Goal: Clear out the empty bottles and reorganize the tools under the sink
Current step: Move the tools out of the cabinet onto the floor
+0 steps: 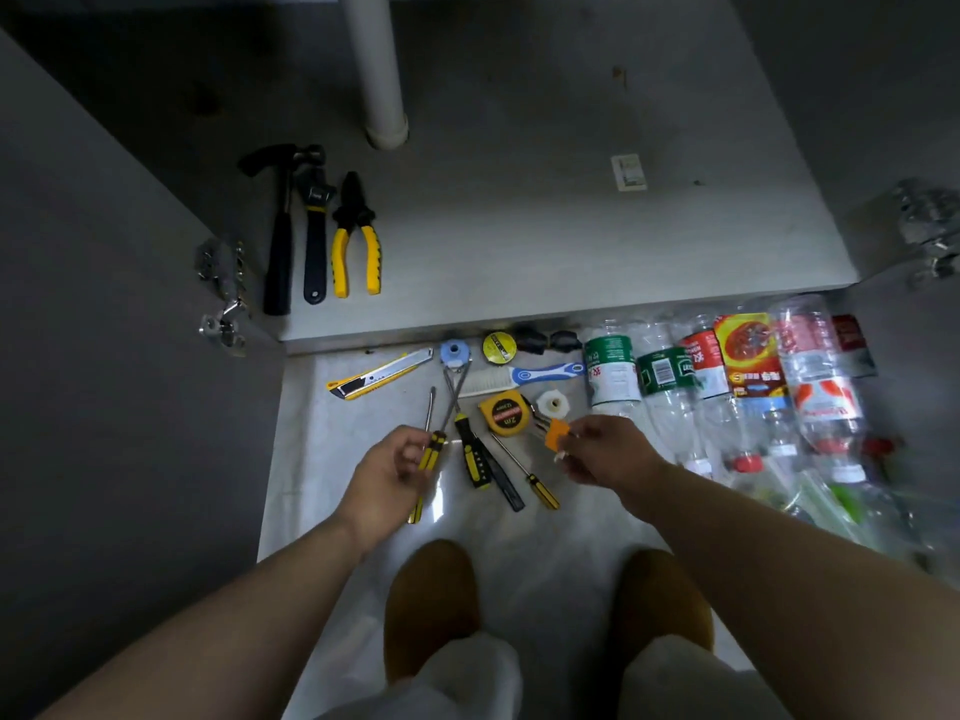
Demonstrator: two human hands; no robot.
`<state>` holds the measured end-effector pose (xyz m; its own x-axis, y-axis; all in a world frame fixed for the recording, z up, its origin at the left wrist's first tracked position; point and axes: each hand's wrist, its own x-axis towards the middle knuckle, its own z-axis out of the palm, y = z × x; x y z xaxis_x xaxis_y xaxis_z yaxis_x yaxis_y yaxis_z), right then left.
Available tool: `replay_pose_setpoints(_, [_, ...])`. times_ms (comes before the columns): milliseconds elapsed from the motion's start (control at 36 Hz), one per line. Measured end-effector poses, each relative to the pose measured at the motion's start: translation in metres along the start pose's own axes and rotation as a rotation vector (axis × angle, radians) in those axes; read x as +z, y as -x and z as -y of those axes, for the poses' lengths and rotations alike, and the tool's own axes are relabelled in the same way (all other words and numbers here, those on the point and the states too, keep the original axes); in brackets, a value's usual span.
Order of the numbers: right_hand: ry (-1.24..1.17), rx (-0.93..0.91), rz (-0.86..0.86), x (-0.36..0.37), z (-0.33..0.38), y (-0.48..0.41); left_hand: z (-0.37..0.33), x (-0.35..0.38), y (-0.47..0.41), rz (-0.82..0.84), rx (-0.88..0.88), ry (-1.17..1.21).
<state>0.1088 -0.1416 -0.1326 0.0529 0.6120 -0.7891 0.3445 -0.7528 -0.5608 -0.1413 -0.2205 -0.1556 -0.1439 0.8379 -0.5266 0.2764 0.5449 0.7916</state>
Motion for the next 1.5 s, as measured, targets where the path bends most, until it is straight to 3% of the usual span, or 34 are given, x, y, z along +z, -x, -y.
replay_pose_setpoints(250, [0.229,0.130,-0.094,0.014,-0.029,-0.029,0.057,-0.028,-0.002,-0.109,-0.200,-0.014])
replay_pose_setpoints(389, [0.640,0.068,-0.094,0.018,-0.024,-0.028,0.069,-0.029,-0.007,-0.150,-0.261,-0.102])
replay_pose_setpoints(639, [0.644,0.065,-0.115,0.027,-0.010,-0.028,0.044,-0.011,-0.011,-0.122,-0.200,-0.094])
replay_pose_setpoints(833, [0.701,-0.278,-0.140,0.043,0.014,-0.020,-0.006,-0.027,-0.016,-0.328,0.137,-0.197])
replay_pose_setpoints(1000, [0.441,-0.613,-0.060,0.071,0.063,-0.007,-0.071,-0.051,-0.048,-0.543,0.355,-0.301])
replay_pose_setpoints(1167, [0.533,-0.844,0.015,0.098,0.118,-0.013,-0.109,-0.071,-0.087,-0.659,0.206,-0.479])
replay_pose_setpoints(1333, [0.642,-0.876,0.054,0.122,0.164,-0.029,-0.117,-0.097,-0.130,-0.606,-0.050,-0.526])
replay_pose_setpoints(1417, [0.716,-0.869,0.103,0.132,0.180,-0.036,-0.116,-0.103,-0.141,-0.611,-0.095,-0.501])
replay_pose_setpoints(1500, [0.957,-0.881,0.092,0.139,0.193,-0.041,-0.115,-0.107,-0.145,-0.625,-0.091,-0.500])
